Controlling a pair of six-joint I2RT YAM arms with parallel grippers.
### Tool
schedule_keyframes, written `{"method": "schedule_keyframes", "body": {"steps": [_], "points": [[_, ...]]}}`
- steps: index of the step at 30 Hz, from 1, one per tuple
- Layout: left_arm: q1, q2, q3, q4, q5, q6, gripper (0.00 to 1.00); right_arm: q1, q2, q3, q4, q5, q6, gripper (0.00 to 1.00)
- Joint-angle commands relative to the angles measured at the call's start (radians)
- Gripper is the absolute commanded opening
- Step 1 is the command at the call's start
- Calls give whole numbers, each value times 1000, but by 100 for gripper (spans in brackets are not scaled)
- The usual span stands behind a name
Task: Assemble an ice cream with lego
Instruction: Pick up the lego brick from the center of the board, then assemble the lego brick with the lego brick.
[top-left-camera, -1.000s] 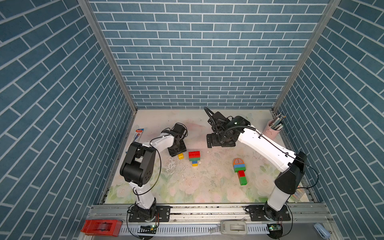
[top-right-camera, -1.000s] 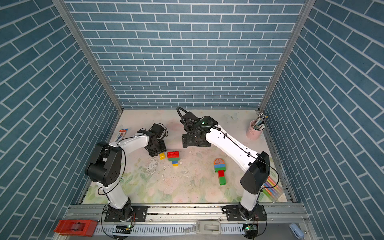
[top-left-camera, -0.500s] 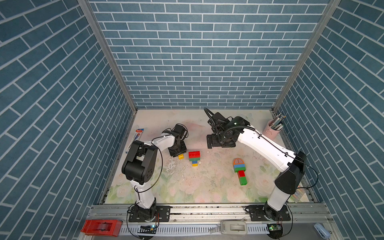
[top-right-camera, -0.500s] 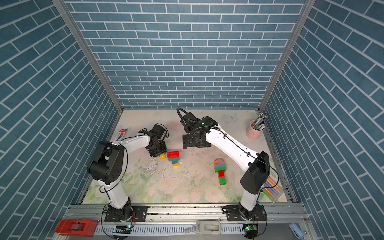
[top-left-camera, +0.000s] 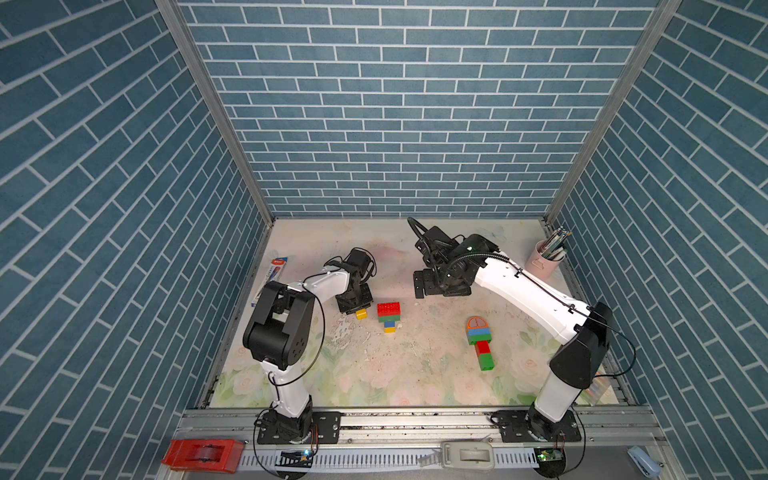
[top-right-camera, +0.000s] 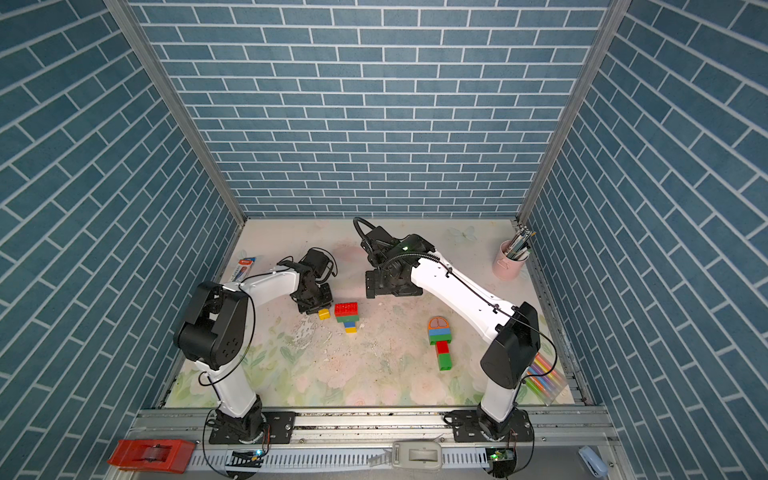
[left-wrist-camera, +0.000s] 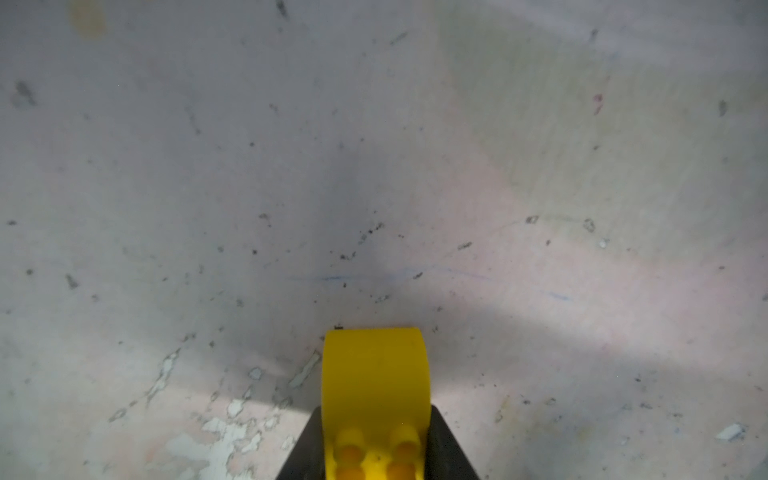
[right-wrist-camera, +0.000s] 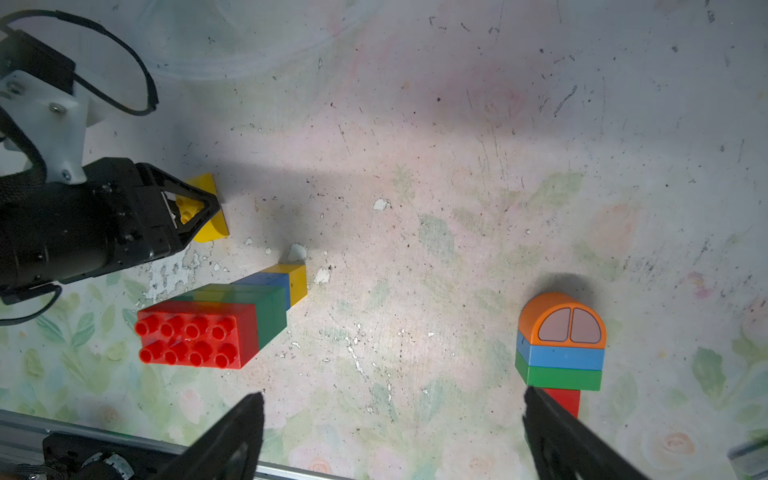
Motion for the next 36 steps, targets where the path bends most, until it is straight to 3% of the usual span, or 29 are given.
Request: {"method": "schedule_keyframes", "body": {"steps": [1, 5, 12, 17, 19, 22, 30, 36], "points": [[-1, -58, 23, -88, -49, 46, 20, -4, -46, -23, 2, 1, 3, 98], [-1, -154, 66, -175, -97, 159, 13, -6, -70, -61, 27, -9, -15, 98], [-13, -287, 218, -332, -8, 489, 13, -17, -161, -210, 176, -91, -72, 98], [-79, -270, 381, -488, 49, 713, 15, -24, -194, -284, 231, -114, -115, 98], [-111, -279, 422, -514, 45, 781, 10, -29, -207, -305, 240, -115, -129, 98], [-134, -292, 459, -529, 85, 858, 4, -37, -233, -344, 260, -122, -147, 98], [-237, -292, 532, -615, 204, 1073, 3, -84, -342, -531, 393, -190, -148, 98], [-298, -225, 571, -687, 184, 1180, 2, -101, -402, -629, 461, -221, -149, 97]]}}
